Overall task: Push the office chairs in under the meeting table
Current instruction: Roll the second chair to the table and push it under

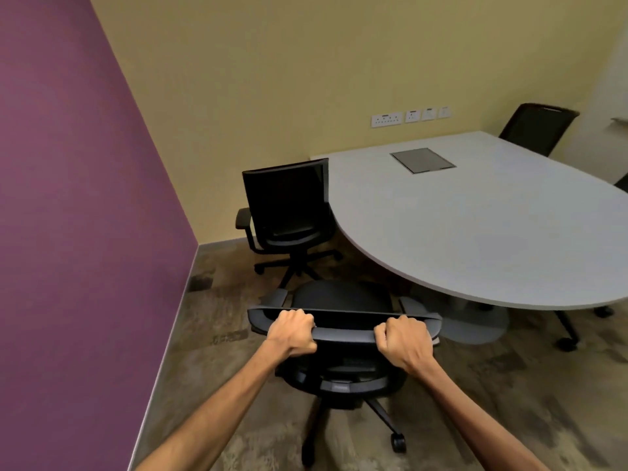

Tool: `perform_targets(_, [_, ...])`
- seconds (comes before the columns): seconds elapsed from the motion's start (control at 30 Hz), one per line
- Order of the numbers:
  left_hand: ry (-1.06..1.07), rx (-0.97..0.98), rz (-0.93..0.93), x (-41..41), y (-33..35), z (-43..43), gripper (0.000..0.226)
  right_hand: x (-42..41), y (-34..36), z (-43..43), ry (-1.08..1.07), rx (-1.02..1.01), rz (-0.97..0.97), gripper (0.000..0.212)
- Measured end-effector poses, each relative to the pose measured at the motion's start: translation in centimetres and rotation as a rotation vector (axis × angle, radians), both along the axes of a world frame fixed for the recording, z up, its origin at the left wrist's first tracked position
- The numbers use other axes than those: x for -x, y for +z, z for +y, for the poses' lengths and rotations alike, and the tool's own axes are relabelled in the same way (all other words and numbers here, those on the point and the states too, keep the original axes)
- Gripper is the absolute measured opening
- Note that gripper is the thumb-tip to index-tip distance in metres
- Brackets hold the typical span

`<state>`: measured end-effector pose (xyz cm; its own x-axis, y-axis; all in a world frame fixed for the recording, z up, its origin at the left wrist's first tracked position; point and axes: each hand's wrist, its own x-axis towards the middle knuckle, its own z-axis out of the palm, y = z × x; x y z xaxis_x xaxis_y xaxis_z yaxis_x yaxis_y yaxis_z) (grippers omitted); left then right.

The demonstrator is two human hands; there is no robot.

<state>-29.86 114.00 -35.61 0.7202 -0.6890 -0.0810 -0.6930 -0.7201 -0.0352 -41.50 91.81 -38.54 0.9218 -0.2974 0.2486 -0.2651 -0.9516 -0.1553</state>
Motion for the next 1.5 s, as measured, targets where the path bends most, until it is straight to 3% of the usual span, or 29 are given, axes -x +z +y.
perform_targets(0.2, [-0.163,0.014,-0.002,-7.7,-0.1,1.2,0.009,-4.8,-0.3,3.4,-0.177,0.031,-0.107,0.043])
perform_targets(0.4, [-0.245,-0.002,0.017,-10.1,-1.7,1.5,0.025,-5.0,-1.2,5.7,-0.303,-0.04,-0.024,0.041])
perform_targets(0.47, [-0.303,-0.034,0.0,-14.1,-0.6,2.6,0.029,-7.7,-0.7,8.3,-0.369,-0.04,-0.075,0.04])
perform_targets(0.73, [-0.486,-0.009,-0.029,-21.3,-1.4,2.7,0.029,-11.3,-0.2,12.1,-0.525,-0.038,-0.026,0.041])
perform_targets(1.03, [-0.638,0.011,-0.08,-29.8,-0.8,-3.5,0.022,-18.3,0.3,9.6,-0.652,0.007,-0.096,0.046])
perform_targets(1.5, [-0.718,0.077,-0.05,-33.4,-2.0,-9.8,0.029,-20.7,0.1,4.5,-0.754,0.116,-0.033,0.046])
